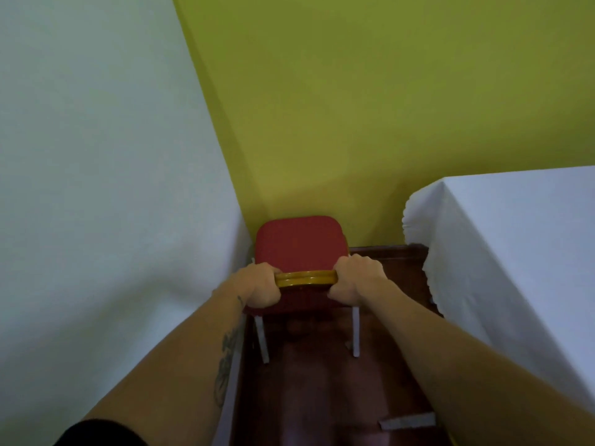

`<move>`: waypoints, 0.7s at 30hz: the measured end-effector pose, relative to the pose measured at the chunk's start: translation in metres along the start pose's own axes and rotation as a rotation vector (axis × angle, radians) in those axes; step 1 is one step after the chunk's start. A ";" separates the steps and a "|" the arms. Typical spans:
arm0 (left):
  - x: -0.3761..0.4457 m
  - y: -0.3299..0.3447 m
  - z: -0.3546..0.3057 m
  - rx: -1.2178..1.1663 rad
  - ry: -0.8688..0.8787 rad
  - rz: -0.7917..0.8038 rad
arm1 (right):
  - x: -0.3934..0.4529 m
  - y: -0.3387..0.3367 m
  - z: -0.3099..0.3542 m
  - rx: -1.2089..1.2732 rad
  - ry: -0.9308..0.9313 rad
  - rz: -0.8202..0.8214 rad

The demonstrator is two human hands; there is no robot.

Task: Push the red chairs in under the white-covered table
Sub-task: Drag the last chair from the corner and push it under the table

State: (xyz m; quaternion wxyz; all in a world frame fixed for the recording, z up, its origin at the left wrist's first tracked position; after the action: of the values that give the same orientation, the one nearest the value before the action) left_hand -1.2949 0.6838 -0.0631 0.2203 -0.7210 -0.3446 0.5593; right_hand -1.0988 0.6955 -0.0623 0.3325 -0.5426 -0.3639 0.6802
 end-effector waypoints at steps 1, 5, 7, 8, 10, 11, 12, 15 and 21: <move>-0.002 0.002 0.000 0.000 0.010 -0.004 | -0.003 0.000 0.002 -0.013 0.001 -0.016; -0.011 0.008 0.005 0.086 0.069 0.006 | -0.027 0.005 0.014 -0.051 -0.011 -0.011; -0.017 0.016 0.009 0.118 0.100 0.030 | -0.041 0.013 0.023 -0.078 -0.022 -0.012; -0.020 0.018 0.010 0.141 0.112 0.045 | -0.049 0.018 0.027 -0.088 -0.026 -0.021; -0.025 0.022 0.013 0.213 0.126 0.069 | -0.066 0.027 0.035 -0.094 -0.017 -0.034; -0.028 0.022 0.014 0.249 0.124 0.074 | -0.074 0.031 0.038 -0.093 -0.005 -0.043; -0.030 0.022 0.017 0.282 0.120 0.071 | -0.081 0.035 0.043 -0.092 0.004 -0.050; -0.032 0.020 0.026 0.384 0.117 0.071 | -0.100 0.046 0.057 -0.065 0.025 -0.030; -0.035 0.011 0.036 0.387 0.106 -0.084 | -0.124 0.065 0.074 0.010 0.087 -0.024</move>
State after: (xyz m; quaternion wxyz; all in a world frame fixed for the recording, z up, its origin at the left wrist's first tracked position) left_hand -1.3319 0.6481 -0.0575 0.3958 -0.6787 -0.2484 0.5666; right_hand -1.1515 0.5471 -0.0456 0.3588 -0.5657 -0.3520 0.6537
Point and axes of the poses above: each hand's wrist, its own x-axis towards the middle knuckle, its own y-axis out of the palm, z = x × y, the point moved 6 cm from there along x, towards the middle knuckle, and after that the axes turned 7 degrees about z, right-handed, at the moved point
